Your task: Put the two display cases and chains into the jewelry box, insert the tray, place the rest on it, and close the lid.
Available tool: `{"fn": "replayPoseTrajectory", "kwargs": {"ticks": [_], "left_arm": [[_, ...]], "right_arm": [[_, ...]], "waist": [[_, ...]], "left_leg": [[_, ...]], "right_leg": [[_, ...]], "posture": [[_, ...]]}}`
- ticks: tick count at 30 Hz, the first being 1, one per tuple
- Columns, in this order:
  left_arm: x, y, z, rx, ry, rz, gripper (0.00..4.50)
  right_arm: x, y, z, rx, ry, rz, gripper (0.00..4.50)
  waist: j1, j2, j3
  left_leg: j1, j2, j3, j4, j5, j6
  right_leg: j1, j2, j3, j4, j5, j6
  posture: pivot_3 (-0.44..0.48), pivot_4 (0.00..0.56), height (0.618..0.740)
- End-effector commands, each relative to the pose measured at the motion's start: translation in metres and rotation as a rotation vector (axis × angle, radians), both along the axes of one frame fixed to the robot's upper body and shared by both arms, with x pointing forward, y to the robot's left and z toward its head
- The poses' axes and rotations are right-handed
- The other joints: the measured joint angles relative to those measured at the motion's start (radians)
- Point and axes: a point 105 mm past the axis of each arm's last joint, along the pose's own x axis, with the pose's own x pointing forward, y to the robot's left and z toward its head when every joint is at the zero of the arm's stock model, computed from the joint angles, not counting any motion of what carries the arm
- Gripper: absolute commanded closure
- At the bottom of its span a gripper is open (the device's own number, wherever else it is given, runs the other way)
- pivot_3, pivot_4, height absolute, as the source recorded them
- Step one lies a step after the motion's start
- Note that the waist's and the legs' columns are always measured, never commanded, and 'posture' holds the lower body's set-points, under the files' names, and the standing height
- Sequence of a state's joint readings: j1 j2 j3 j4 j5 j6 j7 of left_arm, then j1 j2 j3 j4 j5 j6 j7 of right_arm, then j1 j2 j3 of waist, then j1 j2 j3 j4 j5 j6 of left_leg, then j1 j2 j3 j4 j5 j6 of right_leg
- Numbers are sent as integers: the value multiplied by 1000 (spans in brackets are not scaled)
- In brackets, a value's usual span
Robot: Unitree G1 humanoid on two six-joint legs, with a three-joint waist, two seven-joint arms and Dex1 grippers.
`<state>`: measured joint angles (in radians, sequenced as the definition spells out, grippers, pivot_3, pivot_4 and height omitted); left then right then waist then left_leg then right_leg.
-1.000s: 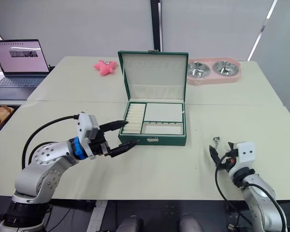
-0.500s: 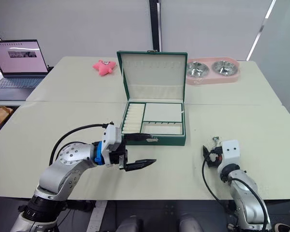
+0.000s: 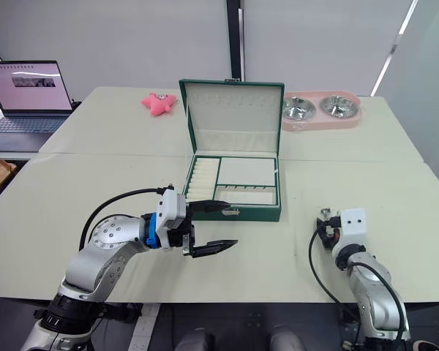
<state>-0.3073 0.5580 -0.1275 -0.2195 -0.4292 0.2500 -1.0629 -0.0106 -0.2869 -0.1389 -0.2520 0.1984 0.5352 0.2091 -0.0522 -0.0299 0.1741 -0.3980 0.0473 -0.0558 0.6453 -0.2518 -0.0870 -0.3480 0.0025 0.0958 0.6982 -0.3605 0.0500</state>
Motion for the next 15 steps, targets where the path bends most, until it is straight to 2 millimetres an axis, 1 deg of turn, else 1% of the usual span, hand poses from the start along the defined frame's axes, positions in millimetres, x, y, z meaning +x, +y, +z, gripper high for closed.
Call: {"fn": "replayPoseTrajectory", "kwargs": {"ticks": [1,5,9,11,15], "left_arm": [[-1,-1,6,-8,-39,-11,0],[0,-3,6,-8,-44,-11,0],[1,-4,6,-8,-48,-11,0],[1,-5,6,-9,-51,-12,0],[1,-6,6,-11,-51,-11,0]], "right_arm": [[-15,4,-39,0,160,15,2763],[-17,3,-44,-20,178,18,3632],[-18,1,-47,-49,184,20,4266],[-19,0,-48,-47,185,19,4456],[-18,0,-46,-43,167,17,4462]], "waist": [[0,-1,-1],[0,-2,-5],[1,-4,-7],[1,-4,-7],[2,-4,-7]], "left_leg": [[0,0,0,0,0,0],[0,0,0,0,0,0],[1,0,-1,0,0,0],[2,0,-1,0,0,0],[2,0,-2,0,0,0]], "right_leg": [[0,0,0,0,0,0],[0,0,0,0,0,0],[2,0,-1,-1,0,0],[3,0,-1,-1,0,0],[4,0,-1,-2,0,0]], "posture": [[0,150,740],[0,150,740],[0,150,740],[0,150,740],[0,150,740]]}}
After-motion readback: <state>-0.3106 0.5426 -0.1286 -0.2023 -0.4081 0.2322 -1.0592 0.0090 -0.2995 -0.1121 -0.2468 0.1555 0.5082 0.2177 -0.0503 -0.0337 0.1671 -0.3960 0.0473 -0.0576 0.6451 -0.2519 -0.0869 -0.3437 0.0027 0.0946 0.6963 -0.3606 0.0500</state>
